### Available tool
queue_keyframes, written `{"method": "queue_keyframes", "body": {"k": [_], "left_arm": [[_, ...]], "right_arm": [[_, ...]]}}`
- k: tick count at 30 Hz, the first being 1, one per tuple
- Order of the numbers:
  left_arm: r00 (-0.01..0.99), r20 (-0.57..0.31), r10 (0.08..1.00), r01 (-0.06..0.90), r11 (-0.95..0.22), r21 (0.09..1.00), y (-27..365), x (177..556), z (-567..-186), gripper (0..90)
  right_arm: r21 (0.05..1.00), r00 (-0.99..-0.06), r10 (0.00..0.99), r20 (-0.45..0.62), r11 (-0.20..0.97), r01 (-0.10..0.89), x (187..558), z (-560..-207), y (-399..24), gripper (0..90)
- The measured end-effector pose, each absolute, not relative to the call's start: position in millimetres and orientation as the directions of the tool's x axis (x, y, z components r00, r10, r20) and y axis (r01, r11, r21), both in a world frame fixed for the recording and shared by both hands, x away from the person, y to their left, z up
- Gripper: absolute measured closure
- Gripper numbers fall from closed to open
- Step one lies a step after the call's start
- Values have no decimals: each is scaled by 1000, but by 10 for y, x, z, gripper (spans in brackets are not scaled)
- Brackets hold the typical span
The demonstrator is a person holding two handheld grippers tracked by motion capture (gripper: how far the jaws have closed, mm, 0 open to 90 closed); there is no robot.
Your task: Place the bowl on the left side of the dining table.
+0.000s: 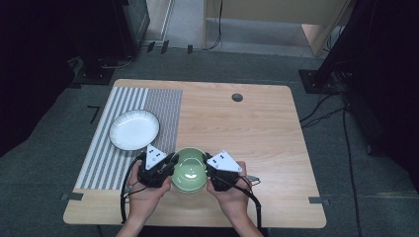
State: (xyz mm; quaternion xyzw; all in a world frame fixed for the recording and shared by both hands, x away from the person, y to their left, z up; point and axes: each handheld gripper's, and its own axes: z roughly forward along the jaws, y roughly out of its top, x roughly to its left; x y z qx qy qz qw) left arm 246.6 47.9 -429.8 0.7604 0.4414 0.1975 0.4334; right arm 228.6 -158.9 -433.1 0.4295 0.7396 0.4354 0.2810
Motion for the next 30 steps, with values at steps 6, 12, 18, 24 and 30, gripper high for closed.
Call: {"method": "queue_keyframes", "body": {"k": [6,12,18,24,30], "left_arm": [[519,-90,850,533,-239,812,431,2490,-4358,743],[533,-113,839,538,-233,810,434,2508,-4353,832],[531,-107,841,513,-219,830,445,2490,-4341,843],[515,-54,855,450,-216,866,464,2431,-4291,837],[521,-77,850,424,-180,888,444,2381,-4244,838]], "right_arm": [[906,-465,883,-63,246,345,2213,-4307,-1585,877],[921,-445,892,-85,240,306,2137,-4271,-1592,877],[930,-424,900,-102,238,281,2086,-4287,-1570,877],[916,-432,902,5,169,363,2147,-4277,-1591,850],[895,-397,915,67,121,430,2208,-4332,-1561,835]]}}
